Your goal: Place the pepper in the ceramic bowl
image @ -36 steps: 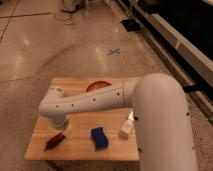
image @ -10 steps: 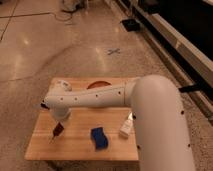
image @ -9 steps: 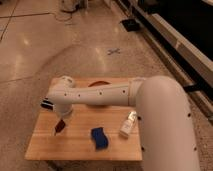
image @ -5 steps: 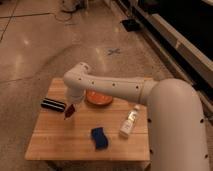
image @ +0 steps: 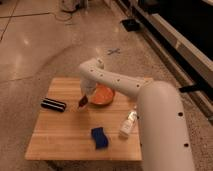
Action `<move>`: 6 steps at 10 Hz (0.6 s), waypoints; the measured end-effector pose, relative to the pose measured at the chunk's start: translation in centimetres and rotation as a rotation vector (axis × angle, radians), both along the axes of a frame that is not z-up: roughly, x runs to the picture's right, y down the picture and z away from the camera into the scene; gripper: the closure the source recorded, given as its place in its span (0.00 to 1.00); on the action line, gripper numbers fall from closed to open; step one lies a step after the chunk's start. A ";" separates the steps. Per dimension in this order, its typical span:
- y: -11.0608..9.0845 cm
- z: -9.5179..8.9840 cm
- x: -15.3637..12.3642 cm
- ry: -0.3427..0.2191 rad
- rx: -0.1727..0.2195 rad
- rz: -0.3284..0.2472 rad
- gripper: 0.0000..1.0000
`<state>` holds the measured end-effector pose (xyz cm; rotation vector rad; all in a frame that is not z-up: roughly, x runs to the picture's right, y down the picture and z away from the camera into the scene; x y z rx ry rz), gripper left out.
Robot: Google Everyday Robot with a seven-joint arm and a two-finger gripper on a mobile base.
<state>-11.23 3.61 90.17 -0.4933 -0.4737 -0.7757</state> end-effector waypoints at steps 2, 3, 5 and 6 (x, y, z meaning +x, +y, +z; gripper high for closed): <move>-1.1 2.4 1.4 0.029 -0.007 0.012 1.00; -2.1 3.6 2.3 0.042 -0.004 0.027 1.00; -3.4 5.0 4.5 0.072 -0.001 0.057 0.96; -4.0 5.6 6.0 0.089 -0.003 0.075 0.86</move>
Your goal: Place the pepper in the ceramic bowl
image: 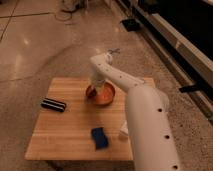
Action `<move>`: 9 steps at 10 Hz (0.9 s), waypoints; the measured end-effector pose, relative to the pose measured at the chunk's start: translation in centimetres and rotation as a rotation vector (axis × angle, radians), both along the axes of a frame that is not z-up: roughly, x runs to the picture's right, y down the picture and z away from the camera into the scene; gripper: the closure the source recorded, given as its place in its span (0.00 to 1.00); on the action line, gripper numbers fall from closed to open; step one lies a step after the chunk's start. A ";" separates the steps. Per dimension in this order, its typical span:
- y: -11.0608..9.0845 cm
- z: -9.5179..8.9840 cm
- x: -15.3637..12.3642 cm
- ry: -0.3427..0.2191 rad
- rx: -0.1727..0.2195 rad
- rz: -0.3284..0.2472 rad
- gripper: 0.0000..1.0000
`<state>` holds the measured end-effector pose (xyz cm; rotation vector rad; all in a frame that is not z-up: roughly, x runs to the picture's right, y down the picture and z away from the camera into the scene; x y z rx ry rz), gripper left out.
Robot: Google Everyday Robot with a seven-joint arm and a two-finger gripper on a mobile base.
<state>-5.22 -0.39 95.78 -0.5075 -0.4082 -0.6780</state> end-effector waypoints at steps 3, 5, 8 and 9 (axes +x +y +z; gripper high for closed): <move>-0.6 1.1 3.6 0.041 -0.006 0.027 0.54; -0.8 1.1 4.6 0.038 -0.006 0.045 0.36; -0.8 1.1 4.3 0.035 -0.006 0.043 0.34; -0.8 1.1 4.4 0.035 -0.005 0.043 0.34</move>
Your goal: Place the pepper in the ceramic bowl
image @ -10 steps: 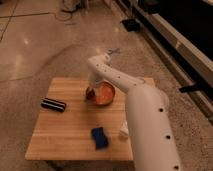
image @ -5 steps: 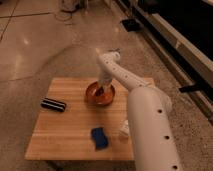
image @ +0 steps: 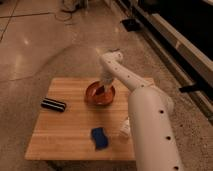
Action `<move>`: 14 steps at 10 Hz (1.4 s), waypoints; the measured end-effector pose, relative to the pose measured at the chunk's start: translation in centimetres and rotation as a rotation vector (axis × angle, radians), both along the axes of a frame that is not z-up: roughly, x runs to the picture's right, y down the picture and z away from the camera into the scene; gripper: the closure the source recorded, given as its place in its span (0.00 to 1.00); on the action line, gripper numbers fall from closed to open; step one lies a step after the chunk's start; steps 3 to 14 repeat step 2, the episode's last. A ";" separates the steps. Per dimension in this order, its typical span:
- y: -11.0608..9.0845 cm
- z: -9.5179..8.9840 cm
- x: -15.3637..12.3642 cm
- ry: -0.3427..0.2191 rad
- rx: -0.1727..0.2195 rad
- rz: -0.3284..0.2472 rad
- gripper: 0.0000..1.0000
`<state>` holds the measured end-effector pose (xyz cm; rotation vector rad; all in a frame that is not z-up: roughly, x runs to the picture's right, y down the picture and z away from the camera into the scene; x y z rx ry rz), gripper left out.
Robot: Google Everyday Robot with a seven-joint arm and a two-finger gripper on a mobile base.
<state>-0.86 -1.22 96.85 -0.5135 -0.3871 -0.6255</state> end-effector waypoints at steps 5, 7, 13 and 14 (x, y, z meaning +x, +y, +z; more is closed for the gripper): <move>0.0 0.0 0.3 0.002 0.000 0.002 0.34; 0.0 0.0 0.3 0.002 0.000 0.002 0.34; 0.0 0.0 0.3 0.002 0.000 0.002 0.34; 0.0 0.0 0.3 0.002 0.000 0.002 0.34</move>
